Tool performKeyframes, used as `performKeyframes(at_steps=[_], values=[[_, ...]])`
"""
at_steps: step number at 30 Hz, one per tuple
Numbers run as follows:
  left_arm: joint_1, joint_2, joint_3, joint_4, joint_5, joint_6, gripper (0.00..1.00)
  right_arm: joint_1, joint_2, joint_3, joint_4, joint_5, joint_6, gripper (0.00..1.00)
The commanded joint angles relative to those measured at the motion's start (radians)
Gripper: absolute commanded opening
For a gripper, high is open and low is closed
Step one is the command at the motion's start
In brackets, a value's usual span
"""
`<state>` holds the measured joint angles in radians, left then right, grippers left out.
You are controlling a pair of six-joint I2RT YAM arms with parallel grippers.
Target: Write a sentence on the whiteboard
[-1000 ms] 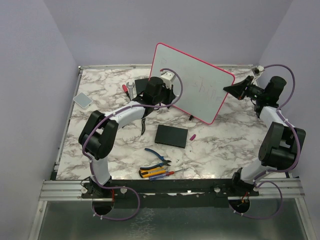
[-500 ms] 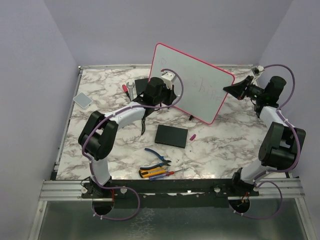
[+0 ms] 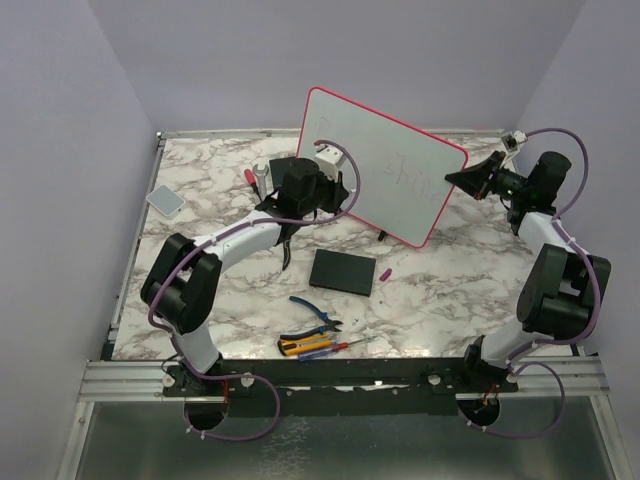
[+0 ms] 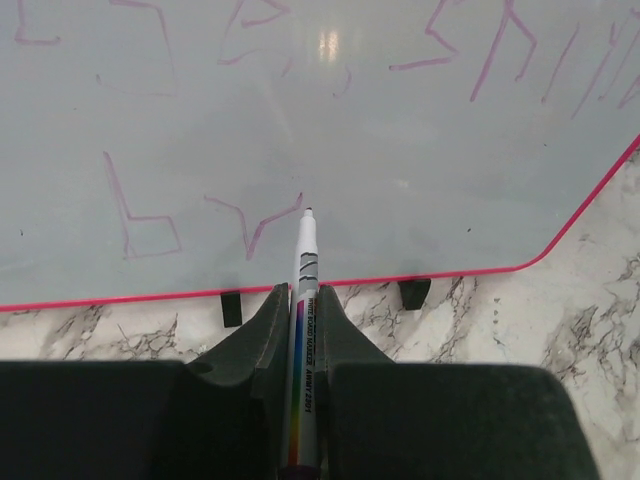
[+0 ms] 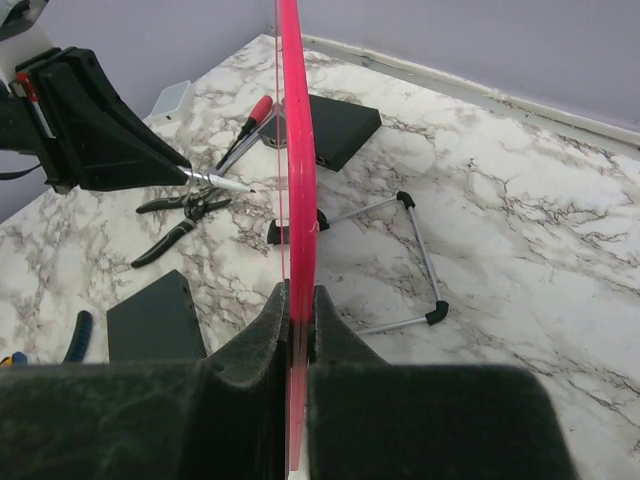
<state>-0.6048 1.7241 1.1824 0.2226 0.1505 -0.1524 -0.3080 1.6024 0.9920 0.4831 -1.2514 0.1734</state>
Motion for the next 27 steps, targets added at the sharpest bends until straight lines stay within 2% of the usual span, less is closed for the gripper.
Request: performKeyframes(at_steps=[1,14,27], values=[[-0.014,0.0,-0.016,0.004,0.039,0.002,0.0,0.022,0.02,-0.012,-0.07,0.004,-0.062,0.01],[-0.038,0.098,0.075,0.013,0.013,0.0,0.0,0.022,0.021,-0.01,-0.071,0.006,-0.063,0.01],[-0.038,0.139,0.096,0.028,-0.024,0.009,0.0,0.023,0.024,-0.01,-0.071,0.006,-0.064,0.01]])
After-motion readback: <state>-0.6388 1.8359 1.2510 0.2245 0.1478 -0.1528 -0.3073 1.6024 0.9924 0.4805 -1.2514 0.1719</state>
